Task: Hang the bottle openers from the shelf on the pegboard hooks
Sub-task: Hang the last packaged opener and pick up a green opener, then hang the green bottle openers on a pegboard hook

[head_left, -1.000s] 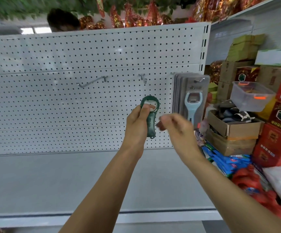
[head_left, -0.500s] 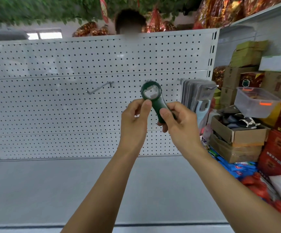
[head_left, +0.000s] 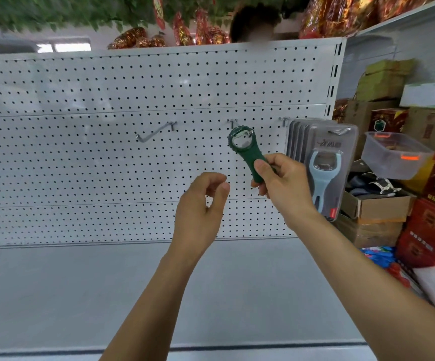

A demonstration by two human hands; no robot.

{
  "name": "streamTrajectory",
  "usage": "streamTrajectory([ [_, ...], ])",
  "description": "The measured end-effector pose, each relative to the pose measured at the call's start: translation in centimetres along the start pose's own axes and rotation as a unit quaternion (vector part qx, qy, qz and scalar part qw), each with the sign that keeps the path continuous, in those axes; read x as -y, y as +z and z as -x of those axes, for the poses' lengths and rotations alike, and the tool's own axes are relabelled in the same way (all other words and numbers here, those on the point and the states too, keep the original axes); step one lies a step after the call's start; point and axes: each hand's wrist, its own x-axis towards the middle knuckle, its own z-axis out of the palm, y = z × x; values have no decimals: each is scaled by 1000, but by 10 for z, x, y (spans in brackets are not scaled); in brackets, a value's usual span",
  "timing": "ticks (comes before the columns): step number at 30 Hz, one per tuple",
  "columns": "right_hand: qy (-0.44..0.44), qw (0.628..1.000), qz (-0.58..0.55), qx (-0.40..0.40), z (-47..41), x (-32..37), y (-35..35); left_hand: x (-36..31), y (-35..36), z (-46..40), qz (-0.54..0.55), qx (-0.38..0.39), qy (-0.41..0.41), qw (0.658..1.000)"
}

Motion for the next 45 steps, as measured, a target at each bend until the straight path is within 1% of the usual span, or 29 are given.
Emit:
streamTrajectory([
  [10,38,999,-11,-23,-24,-12,17,34,-8,6,-94,44,9,995],
  [16,84,994,-36,-53,-23,-30,25,61,-14,9,-112,76,-9,991],
  [19,109,992,-22,-60,-10,-45,29,76,-17,17,-122,99,-17,987],
  [21,110,992,5,-54,6,-57,32,84,-20,24,-134,117,-20,984],
  [23,89,994,52,-42,27,-71,38,94,-21,32,-146,130,-19,981],
  [25,58,990,126,-18,53,-87,45,104,-23,42,-162,139,-11,977],
  [28,32,969,241,40,95,-102,53,112,-29,63,-180,147,-3,972],
  [31,-3,948,308,77,134,-105,57,114,-38,87,-191,156,-2,969],
  [35,-20,940,322,114,175,-109,59,116,-54,125,-184,175,-11,967],
  [38,-16,936,321,140,205,-108,59,115,-69,158,-182,179,-25,967],
  [45,9,930,311,195,281,-94,63,100,-108,240,-192,181,-101,959],
])
